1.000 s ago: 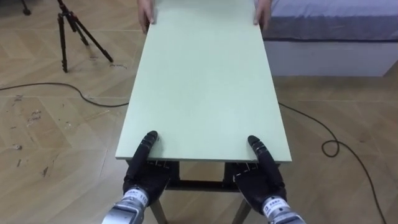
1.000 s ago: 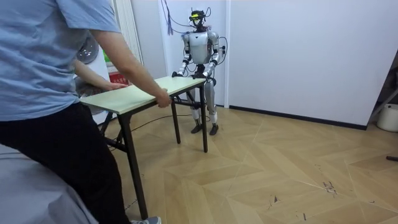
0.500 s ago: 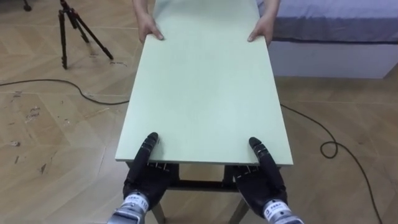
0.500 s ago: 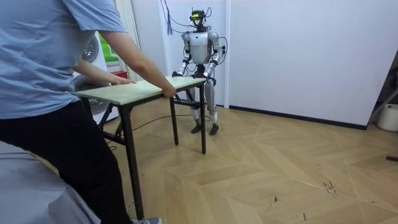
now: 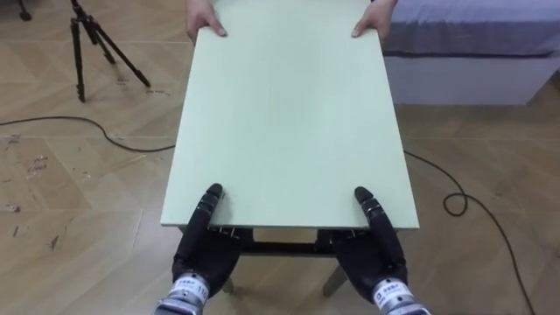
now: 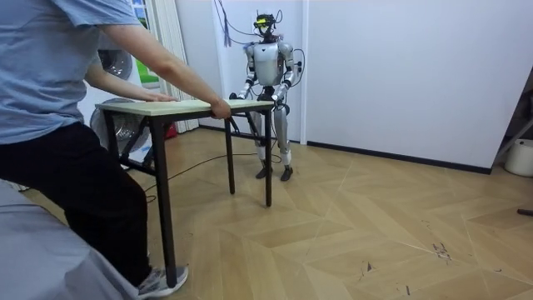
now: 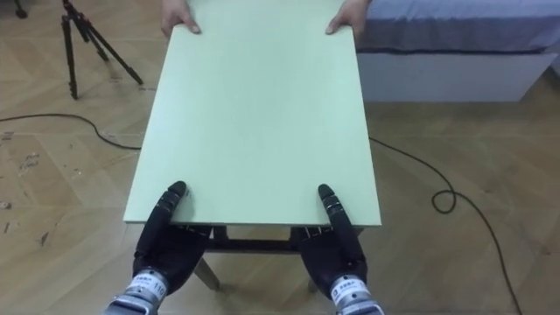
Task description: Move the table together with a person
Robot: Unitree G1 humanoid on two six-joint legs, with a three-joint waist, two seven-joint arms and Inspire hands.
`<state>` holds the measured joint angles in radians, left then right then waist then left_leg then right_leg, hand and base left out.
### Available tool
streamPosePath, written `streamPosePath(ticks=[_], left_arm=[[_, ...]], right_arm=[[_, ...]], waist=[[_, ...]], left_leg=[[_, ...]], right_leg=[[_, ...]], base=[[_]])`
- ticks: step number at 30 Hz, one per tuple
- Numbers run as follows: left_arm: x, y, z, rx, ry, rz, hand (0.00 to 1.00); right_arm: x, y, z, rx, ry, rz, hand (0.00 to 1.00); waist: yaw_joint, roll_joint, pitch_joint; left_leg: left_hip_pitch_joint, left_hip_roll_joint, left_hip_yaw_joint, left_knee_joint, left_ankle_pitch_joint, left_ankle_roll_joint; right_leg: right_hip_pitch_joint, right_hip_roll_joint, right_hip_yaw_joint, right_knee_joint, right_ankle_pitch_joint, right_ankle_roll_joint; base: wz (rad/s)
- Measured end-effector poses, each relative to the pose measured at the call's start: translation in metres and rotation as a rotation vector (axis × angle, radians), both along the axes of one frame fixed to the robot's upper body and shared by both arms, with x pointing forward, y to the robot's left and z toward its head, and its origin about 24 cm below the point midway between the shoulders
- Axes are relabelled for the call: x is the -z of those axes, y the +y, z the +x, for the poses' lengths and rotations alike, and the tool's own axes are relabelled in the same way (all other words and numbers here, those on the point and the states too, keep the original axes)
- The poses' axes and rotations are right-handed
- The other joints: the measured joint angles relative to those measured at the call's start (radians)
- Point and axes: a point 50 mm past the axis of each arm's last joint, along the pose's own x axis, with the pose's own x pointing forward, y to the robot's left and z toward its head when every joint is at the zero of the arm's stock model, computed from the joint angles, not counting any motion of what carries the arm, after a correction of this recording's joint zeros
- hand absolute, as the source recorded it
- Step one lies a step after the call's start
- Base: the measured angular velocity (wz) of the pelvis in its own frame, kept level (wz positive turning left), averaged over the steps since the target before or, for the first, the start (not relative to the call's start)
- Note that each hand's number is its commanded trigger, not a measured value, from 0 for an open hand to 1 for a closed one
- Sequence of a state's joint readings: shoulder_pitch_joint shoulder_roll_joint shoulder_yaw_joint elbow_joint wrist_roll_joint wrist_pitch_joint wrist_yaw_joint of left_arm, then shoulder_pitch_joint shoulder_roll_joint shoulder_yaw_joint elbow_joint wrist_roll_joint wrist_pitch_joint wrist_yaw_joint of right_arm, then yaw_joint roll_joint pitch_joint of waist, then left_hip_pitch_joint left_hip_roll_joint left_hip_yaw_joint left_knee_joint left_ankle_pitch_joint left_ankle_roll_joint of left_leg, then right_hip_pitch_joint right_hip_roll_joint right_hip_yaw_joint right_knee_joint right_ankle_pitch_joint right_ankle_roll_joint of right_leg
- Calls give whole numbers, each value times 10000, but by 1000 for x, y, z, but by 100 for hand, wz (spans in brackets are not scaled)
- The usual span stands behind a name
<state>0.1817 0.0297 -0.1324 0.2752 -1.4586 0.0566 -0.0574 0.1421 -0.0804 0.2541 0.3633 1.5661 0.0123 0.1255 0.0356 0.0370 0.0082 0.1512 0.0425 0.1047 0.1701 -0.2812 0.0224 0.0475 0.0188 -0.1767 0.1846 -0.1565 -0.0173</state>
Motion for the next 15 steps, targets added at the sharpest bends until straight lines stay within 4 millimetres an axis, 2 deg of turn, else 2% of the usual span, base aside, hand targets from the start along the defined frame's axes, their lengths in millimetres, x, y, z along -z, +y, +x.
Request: streamPosePath(ticks=[3,7,11,15], left_arm=[[-1,-1,0,-1,-18,-29,100],[-4,-4,2,26,-186,-126,100],[-6,-6,-8,15,-232,-170,100],[-7,-4,-13,-166,-297,-62,100]], right_arm=[[-1,0,0,20,-73,-18,100],[-8,-1,-2,155,-399,-41,100],[-11,-1,-9,219,-533,-134,100],[-12,2,-12,73,-571,-199,100]], waist=[[14,-6,3],[215,-17,9],[259,-49,28],[293,-150,96]], left_leg=[[7,6,0,-2,0,0],[5,8,6,-37,0,0],[6,10,-6,-38,0,0],[-16,0,-7,-37,0,0]], right_leg=[[-14,7,50,0,0,0],[-133,32,128,14,0,-1],[-118,39,187,21,0,0],[-138,32,252,7,0,0]], base=[[-5],[-11],[-3],[0]])
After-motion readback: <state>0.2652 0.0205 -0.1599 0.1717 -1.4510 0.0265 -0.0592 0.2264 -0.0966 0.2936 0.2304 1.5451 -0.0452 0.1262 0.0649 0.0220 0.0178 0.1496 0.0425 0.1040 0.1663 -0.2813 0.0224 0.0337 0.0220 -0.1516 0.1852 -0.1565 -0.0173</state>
